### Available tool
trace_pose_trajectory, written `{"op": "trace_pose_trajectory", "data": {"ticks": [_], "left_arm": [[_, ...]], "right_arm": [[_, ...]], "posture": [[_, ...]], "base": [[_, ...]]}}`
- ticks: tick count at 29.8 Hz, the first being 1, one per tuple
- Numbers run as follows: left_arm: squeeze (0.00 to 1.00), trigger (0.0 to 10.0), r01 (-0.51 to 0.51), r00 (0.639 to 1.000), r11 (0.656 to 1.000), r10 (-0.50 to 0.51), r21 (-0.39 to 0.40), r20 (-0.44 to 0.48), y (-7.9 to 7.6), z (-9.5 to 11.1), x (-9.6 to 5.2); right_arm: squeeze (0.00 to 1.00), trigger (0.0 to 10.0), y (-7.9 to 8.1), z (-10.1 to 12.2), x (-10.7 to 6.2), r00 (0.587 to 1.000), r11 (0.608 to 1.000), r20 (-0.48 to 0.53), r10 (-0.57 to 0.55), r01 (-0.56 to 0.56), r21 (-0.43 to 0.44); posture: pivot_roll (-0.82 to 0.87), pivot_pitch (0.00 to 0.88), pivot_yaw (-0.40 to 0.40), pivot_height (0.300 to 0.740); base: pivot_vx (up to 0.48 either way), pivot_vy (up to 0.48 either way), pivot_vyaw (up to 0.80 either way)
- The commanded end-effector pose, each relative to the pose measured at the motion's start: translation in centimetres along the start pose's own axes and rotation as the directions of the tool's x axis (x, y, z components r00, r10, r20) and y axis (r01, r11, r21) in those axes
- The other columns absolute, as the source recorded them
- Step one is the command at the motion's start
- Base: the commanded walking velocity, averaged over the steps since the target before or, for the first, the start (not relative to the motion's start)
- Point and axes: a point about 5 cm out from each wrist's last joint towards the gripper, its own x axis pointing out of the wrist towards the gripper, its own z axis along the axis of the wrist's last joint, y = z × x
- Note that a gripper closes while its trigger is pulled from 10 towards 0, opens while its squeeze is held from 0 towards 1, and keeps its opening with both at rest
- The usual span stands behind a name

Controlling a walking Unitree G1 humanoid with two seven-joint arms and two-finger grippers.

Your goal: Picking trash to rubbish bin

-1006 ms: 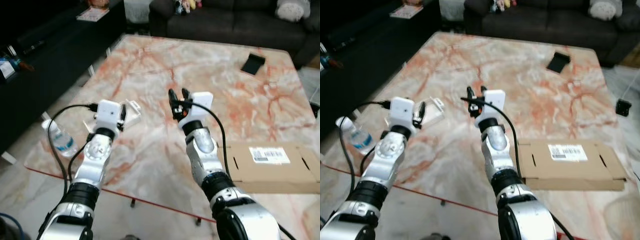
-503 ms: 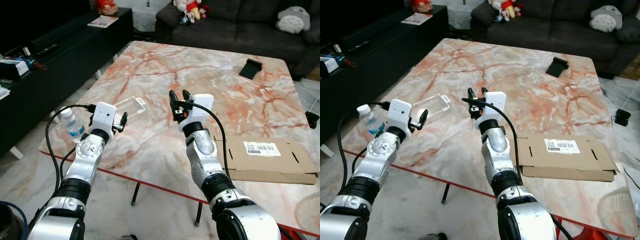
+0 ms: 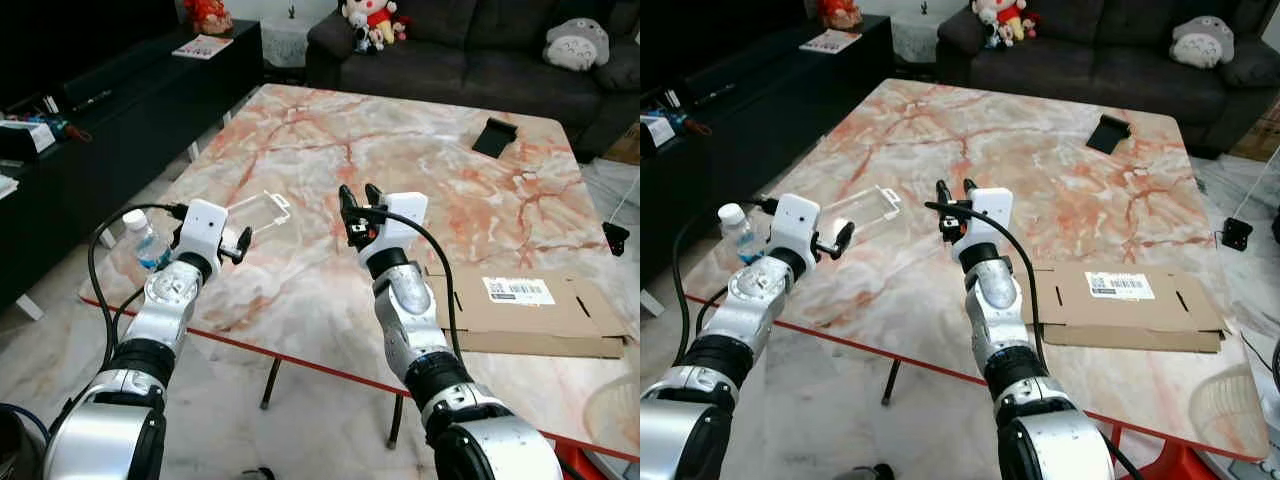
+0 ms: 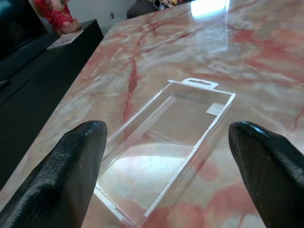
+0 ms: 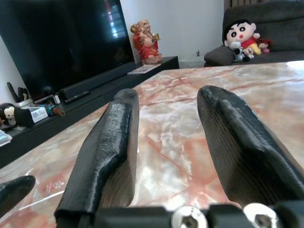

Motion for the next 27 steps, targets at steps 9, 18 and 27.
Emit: {"op": "trace_pose_trajectory", "data": {"ticks": [9, 18, 27], "left_arm": [[0.0, 10.0, -0.008, 0.999, 0.999, 0.01, 0.049, -0.038, 0.2, 0.3, 0.8], [0.0, 10.0, -0.015, 0.998, 0.999, 0.017, 0.033, -0.055, -0.1, 0.5, 1.2], [0.0, 10.0, -0.147, 0.971, 0.989, 0.138, -0.033, -0.195, 0.7, -1.0, 1.0]], "right_arm": [[0.0, 10.0, -0.5, -0.2, -0.8, 1.0, 1.0, -0.006, 0.004, -0.005, -0.019], [0.0, 10.0, 0.0, -0.3, -1.0, 1.0, 1.0, -0.019, 0.021, -0.021, -0.016], [0.0, 10.0, -0.4, -0.3, -1.4, 0.999, 0.999, -0.033, 0.025, -0.026, -0.025]], "posture": [[0.07, 0.166, -0.052, 0.74], [0.06, 0.187, -0.073, 0.74], [0.04, 0.191, -0.089, 0.74]], "base": [[0.0, 0.0, 0.0], [0.0, 0.0, 0.0], [0.0, 0.0, 0.0]]}}
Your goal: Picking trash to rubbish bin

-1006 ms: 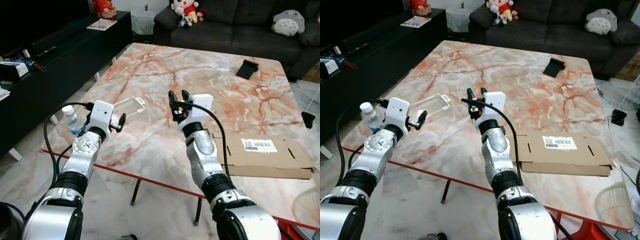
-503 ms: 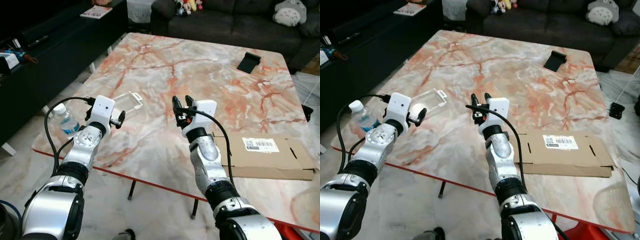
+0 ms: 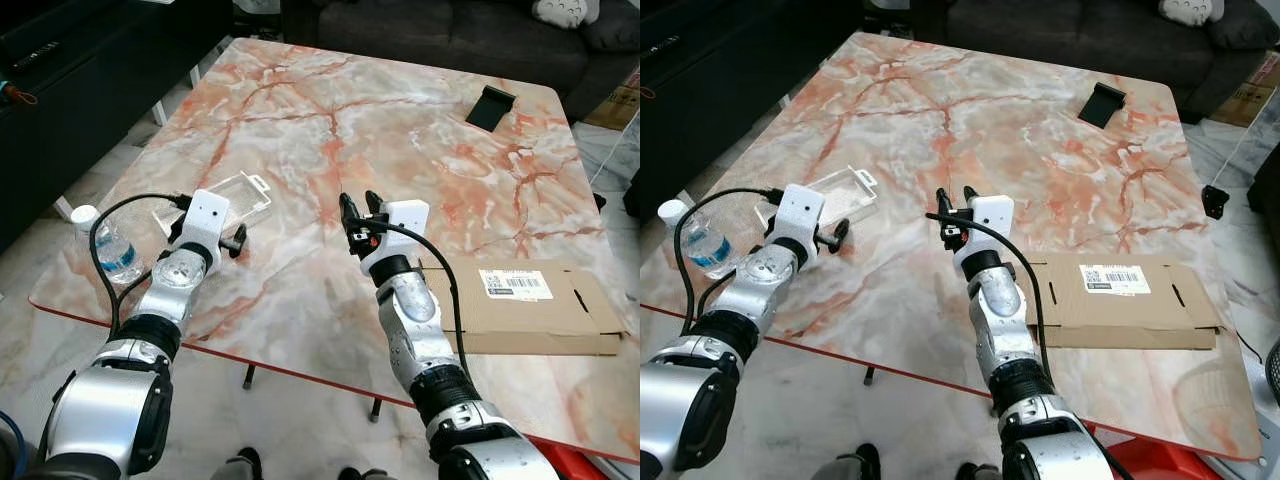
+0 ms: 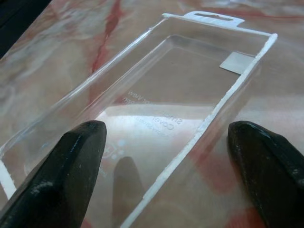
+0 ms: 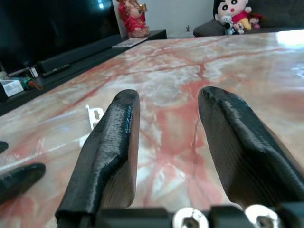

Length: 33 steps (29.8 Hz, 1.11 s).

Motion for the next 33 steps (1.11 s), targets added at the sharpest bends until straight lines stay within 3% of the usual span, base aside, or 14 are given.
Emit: {"op": "trace_pose_trajectory", "data": {"ticks": [1, 2, 3, 4, 33], "left_arm": [[0.0, 9.3, -0.046, 0.997, 0.998, 0.043, -0.045, -0.063, 0.3, -0.7, 0.0], [0.0, 4.9, -0.06, 0.996, 0.997, 0.056, -0.058, -0.075, 0.4, -0.8, 0.0], [0.0, 4.9, -0.06, 0.996, 0.997, 0.056, -0.058, -0.075, 0.4, -0.8, 0.0], [0.0, 0.0, -0.061, 0.995, 0.995, 0.055, -0.077, -0.083, 0.4, -0.9, 0.0], [0.0, 0.0, 0.072, 0.991, 0.985, -0.088, -0.159, -0.098, -2.2, -0.6, 0.2]], "right_arm": [[0.0, 10.0, -0.3, 0.0, -0.2, 1.0, 1.0, -0.01, -0.001, 0.001, -0.008], [0.0, 10.0, -0.3, -0.1, -0.3, 1.0, 1.0, -0.012, -0.001, 0.001, -0.009], [0.0, 10.0, -0.3, -0.1, -0.3, 1.0, 1.0, -0.012, -0.001, 0.001, -0.009], [0.0, 10.0, -0.3, 0.0, -0.3, 1.0, 1.0, -0.011, -0.001, 0.001, -0.009], [0.0, 10.0, -0.1, 0.0, -0.2, 1.0, 1.0, -0.019, -0.013, 0.013, -0.002]], "posture": [[0.04, 0.19, -0.089, 0.74], [0.04, 0.187, -0.089, 0.74], [0.04, 0.187, -0.089, 0.74], [0.04, 0.186, -0.088, 0.74], [0.06, 0.187, -0.074, 0.74]], "base": [[0.0, 0.0, 0.0], [0.0, 0.0, 0.0], [0.0, 0.0, 0.0], [0.0, 0.0, 0.0], [0.0, 0.0, 0.0]]}}
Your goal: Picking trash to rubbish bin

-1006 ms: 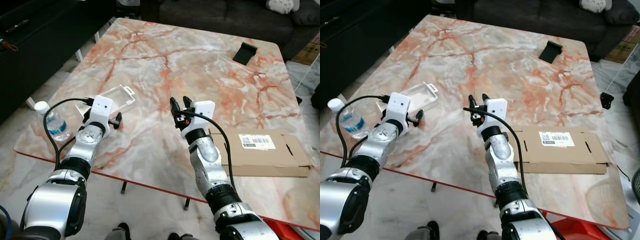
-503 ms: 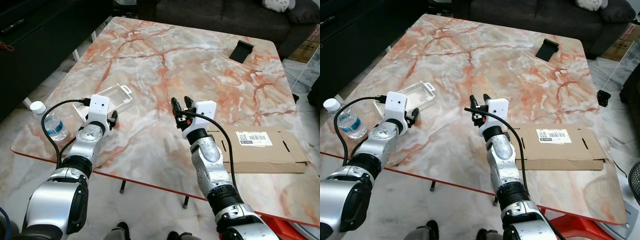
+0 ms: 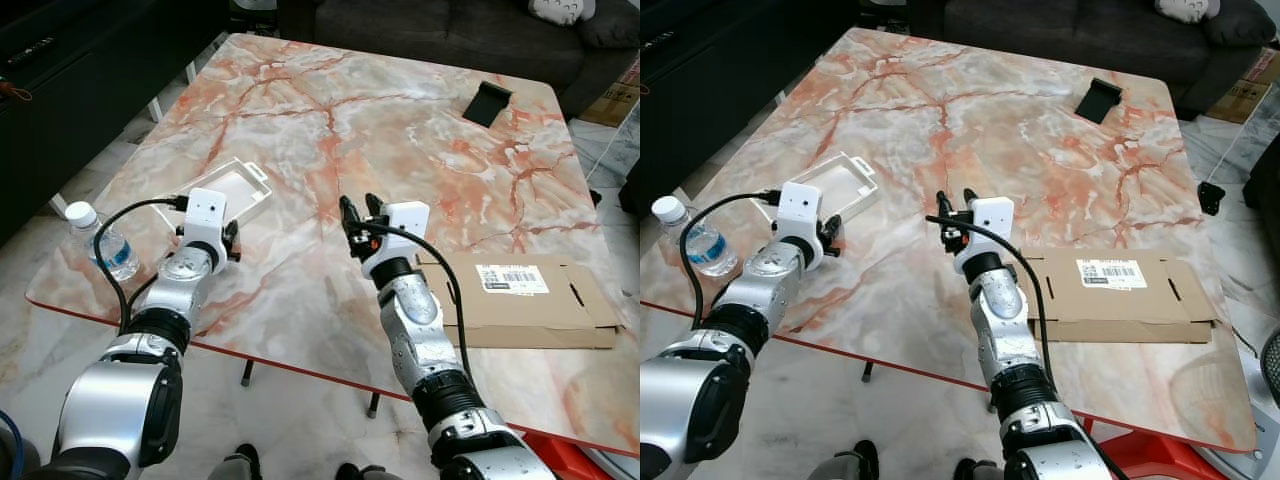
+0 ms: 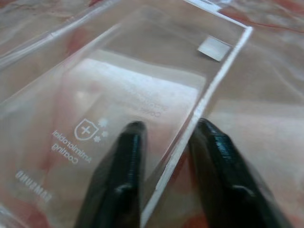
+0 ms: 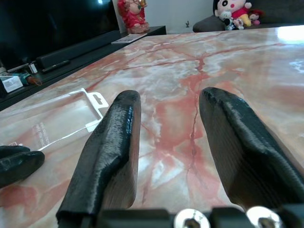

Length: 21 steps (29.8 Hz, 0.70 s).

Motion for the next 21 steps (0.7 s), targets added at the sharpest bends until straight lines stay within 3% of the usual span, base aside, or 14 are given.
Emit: {"op": "trace_pose_trajectory", "data": {"ticks": [1, 8, 19, 20, 21], "left_arm": [[0.0, 0.0, 0.033, 0.997, 0.999, -0.035, -0.019, -0.065, -0.9, -1.2, -0.1], [0.0, 0.0, 0.039, 0.998, 0.999, -0.041, -0.027, -0.052, -1.3, -1.0, 0.0], [0.0, 0.0, 0.062, 0.988, 0.998, -0.058, -0.023, 0.144, -2.6, 0.6, -0.5], [0.0, 0.7, 0.067, 0.984, 0.998, -0.066, -0.001, 0.168, -3.0, 0.6, -0.7], [0.0, 0.7, 0.066, 0.982, 0.998, -0.066, 0.006, 0.176, -3.2, 0.5, -0.8]], "right_arm": [[0.0, 10.0, -0.2, -0.1, -0.2, 1.0, 1.0, -0.008, -0.011, 0.011, -0.001], [0.0, 10.0, -0.3, -0.1, 0.0, 1.0, 1.0, -0.008, -0.021, 0.021, -0.003], [0.0, 10.0, -0.5, 0.1, 0.3, 0.999, 0.999, -0.003, -0.046, 0.046, -0.015], [0.0, 10.0, -0.6, 0.2, 0.3, 0.998, 0.998, 0.003, -0.059, 0.059, -0.015], [0.0, 10.0, -0.7, 0.3, 0.3, 0.998, 0.998, 0.007, -0.066, 0.066, -0.015]], "posture": [[0.06, 0.187, -0.074, 0.74], [0.06, 0.185, -0.068, 0.74], [0.08, 0.168, -0.053, 0.74], [0.08, 0.166, -0.05, 0.74], [0.08, 0.166, -0.05, 0.74]], "base": [[0.0, 0.0, 0.0], [0.0, 0.0, 0.0], [0.0, 0.0, 0.0], [0.0, 0.0, 0.0], [0.0, 0.0, 0.0]]}}
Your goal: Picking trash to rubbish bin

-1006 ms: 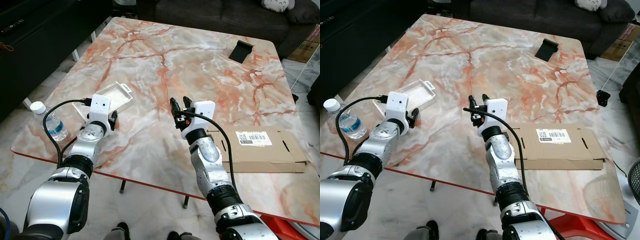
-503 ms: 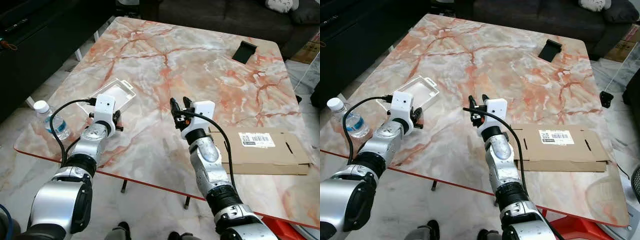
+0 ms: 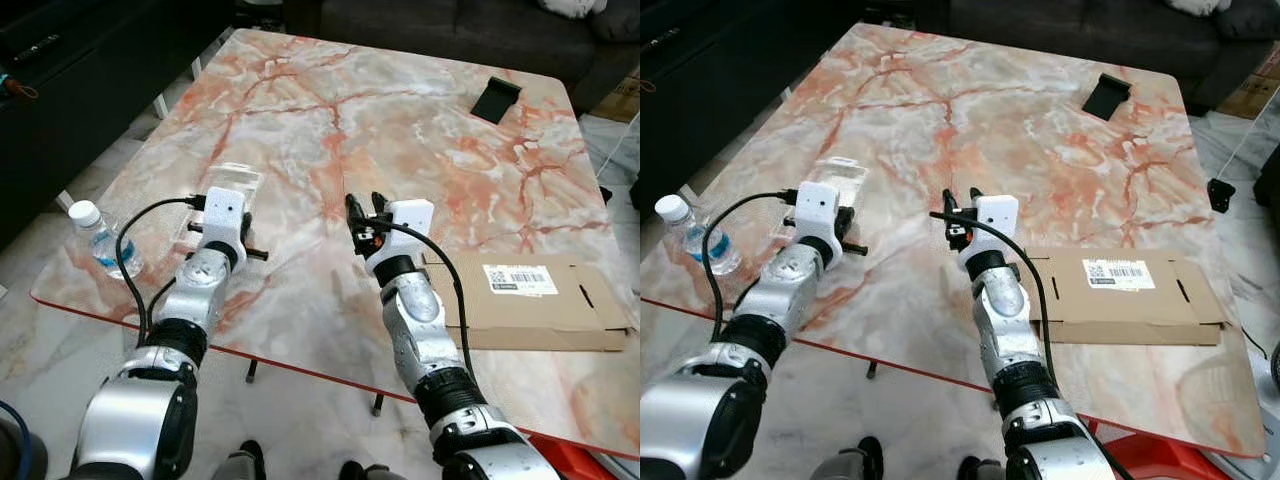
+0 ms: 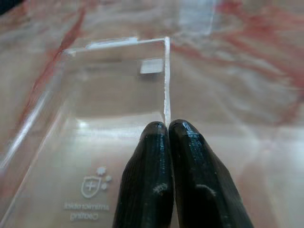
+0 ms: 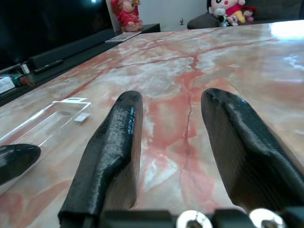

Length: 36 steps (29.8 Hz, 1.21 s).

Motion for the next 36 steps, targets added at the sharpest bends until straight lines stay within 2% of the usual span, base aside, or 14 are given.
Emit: {"op": "trace_pose_trajectory", "data": {"ticks": [1, 2, 7, 16, 17, 18, 21, 24, 25, 26, 30, 36], "left_arm": [[0.0, 8.9, 0.019, 0.999, 1.0, -0.02, 0.023, 0.039, -0.8, 0.0, -0.4], [0.0, 10.0, 0.022, 0.998, 0.999, -0.023, 0.027, 0.051, -0.9, 0.0, -0.5], [0.0, 10.0, 0.014, 0.998, 0.999, -0.016, 0.039, 0.06, -1.3, -0.6, -1.1], [0.0, 10.0, -0.063, 0.978, 0.995, 0.047, 0.073, 0.204, -1.0, 1.5, -1.6], [0.0, 6.9, -0.069, 0.975, 0.995, 0.053, 0.069, 0.215, -1.0, 1.7, -1.6], [0.0, 0.0, -0.076, 0.972, 0.995, 0.059, 0.065, 0.227, -1.0, 1.9, -1.6], [0.0, 0.0, -0.099, 0.958, 0.993, 0.077, 0.066, 0.276, -0.9, 2.8, -1.7], [0.0, 0.0, -0.103, 0.957, 0.992, 0.08, 0.067, 0.28, -0.9, 2.9, -1.7], [0.0, 10.0, -0.124, 0.93, 0.989, 0.088, 0.08, 0.356, -0.8, 4.3, -1.9], [0.0, 10.0, -0.137, 0.909, 0.987, 0.091, 0.087, 0.407, -0.8, 5.3, -2.1], [0.0, 10.0, -0.135, 0.882, 0.986, 0.077, 0.093, 0.465, -1.2, 6.3, -2.5], [0.0, 10.0, -0.141, 0.883, 0.986, 0.086, 0.087, 0.461, -1.5, 6.1, -2.6]], "right_arm": [[0.0, 10.0, -0.1, 0.2, 0.2, 1.0, 1.0, 0.006, -0.015, 0.016, -0.007], [0.0, 10.0, -0.2, 0.2, 0.3, 1.0, 1.0, 0.007, -0.019, 0.019, -0.006], [0.0, 10.0, -0.2, 0.2, 0.4, 1.0, 1.0, 0.007, -0.03, 0.03, -0.002], [0.0, 10.0, -0.4, 0.6, 0.5, 0.997, 0.998, 0.043, -0.066, 0.065, 0.018], [0.0, 10.0, -0.4, 0.7, 0.5, 0.997, 0.998, 0.047, -0.067, 0.067, 0.019], [0.0, 10.0, -0.4, 0.7, 0.6, 0.996, 0.997, 0.051, -0.069, 0.069, 0.018], [0.0, 10.0, -0.7, 1.1, 0.7, 0.994, 0.996, 0.075, -0.085, 0.084, 0.024], [0.0, 10.0, -0.7, 1.1, 0.7, 0.993, 0.996, 0.078, -0.087, 0.085, 0.024], [0.0, 10.0, -0.8, 1.9, 1.0, 0.989, 0.996, 0.11, -0.095, 0.094, 0.01], [0.0, 10.0, -0.9, 2.4, 1.2, 0.986, 0.995, 0.137, -0.096, 0.097, -0.003], [0.0, 10.0, -0.7, 3.4, 1.6, 0.979, 0.995, 0.182, -0.093, 0.097, -0.013], [0.0, 10.0, -0.5, 4.1, 1.8, 0.972, 0.995, 0.217, -0.092, 0.1, -0.028]], "posture": [[0.08, 0.162, -0.042, 0.74], [0.09, 0.161, -0.04, 0.74], [0.1, 0.154, -0.026, 0.74], [0.1, 0.126, -0.009, 0.74], [0.1, 0.125, -0.008, 0.74], [0.1, 0.121, -0.007, 0.74], [0.09, 0.108, -0.002, 0.74], [0.09, 0.108, -0.002, 0.74], [0.09, 0.079, 0.006, 0.74], [0.09, 0.071, 0.01, 0.74], [0.09, 0.052, 0.015, 0.74], [0.09, 0.029, 0.014, 0.74]], "base": [[0.0, 0.0, 0.0], [0.0, 0.0, 0.0], [0.0, 0.0, 0.0], [0.0, 0.0, 0.0], [0.0, 0.0, 0.0], [0.0, 0.0, 0.0], [0.0, 0.0, 0.0], [0.0, 0.0, 0.0], [0.0, 0.0, 0.0], [0.0, 0.0, 0.0], [0.0, 0.0, 0.0], [0.0, 0.0, 0.0]]}}
